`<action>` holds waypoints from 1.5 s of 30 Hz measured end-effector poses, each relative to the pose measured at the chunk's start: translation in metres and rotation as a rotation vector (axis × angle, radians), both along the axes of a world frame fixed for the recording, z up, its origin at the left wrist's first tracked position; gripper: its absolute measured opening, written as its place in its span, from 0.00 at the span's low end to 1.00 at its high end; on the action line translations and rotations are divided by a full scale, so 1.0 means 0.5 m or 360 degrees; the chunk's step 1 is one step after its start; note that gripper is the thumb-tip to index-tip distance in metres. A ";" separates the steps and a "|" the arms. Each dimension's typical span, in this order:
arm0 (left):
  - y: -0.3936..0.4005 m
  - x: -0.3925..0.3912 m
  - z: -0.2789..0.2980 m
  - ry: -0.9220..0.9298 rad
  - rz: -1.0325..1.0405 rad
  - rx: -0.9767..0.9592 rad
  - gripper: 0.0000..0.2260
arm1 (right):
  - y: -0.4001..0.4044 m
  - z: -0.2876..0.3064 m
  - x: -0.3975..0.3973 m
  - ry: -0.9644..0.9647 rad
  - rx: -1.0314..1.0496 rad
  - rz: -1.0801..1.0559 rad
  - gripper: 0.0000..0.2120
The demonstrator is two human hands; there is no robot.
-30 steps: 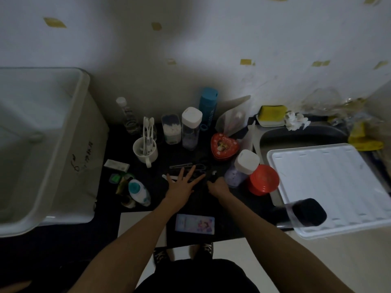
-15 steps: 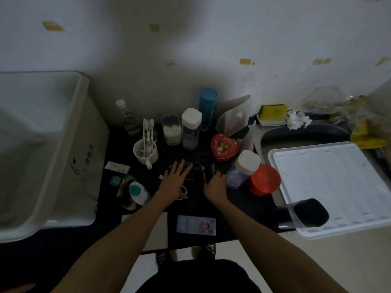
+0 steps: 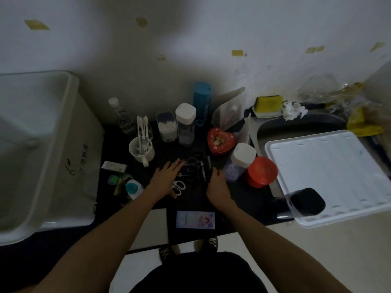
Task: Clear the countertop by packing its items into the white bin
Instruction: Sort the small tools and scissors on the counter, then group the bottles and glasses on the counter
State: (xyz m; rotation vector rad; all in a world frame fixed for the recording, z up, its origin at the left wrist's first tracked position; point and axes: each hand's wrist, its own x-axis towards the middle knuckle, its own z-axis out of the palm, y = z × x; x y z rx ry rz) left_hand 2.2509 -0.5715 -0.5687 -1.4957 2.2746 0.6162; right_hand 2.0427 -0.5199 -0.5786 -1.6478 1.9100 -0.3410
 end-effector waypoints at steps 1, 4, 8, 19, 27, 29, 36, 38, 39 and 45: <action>0.002 -0.003 0.001 -0.0016 0.0009 -0.0030 0.62 | 0.002 0.004 0.000 -0.0004 -0.0003 0.0010 0.29; 0.008 -0.014 0.000 0.0020 0.0110 -0.0097 0.57 | 0.016 0.019 -0.009 -0.0051 -0.0006 0.0008 0.30; 0.017 -0.025 -0.009 0.0059 0.0204 -0.0158 0.52 | 0.052 0.032 -0.029 -0.0140 -0.0065 0.0032 0.26; 0.094 -0.109 0.057 0.0981 0.0523 -0.0390 0.27 | 0.170 0.055 -0.125 -0.0450 -0.0097 -0.0186 0.11; 0.056 -0.268 0.121 0.1521 0.0629 0.0019 0.40 | 0.288 0.038 -0.286 -0.0543 0.0307 -0.0918 0.12; 0.045 -0.291 0.117 0.1613 0.0655 0.0055 0.43 | 0.305 0.041 -0.311 -0.0518 0.0266 -0.1093 0.21; 0.048 -0.333 0.114 0.1757 0.0737 0.0129 0.38 | 0.296 0.080 -0.331 -0.0393 -0.0155 -0.1331 0.43; 0.050 -0.336 0.112 0.1745 0.0758 0.0092 0.36 | 0.285 0.074 -0.339 -0.0249 -0.0194 -0.1194 0.41; 0.050 -0.336 0.110 0.1736 0.0759 0.0072 0.36 | 0.278 0.069 -0.342 -0.0223 -0.0179 -0.1150 0.39; 0.053 -0.330 0.110 0.1707 0.0721 -0.0011 0.35 | 0.216 0.073 -0.301 -0.0274 -0.0161 -0.0754 0.28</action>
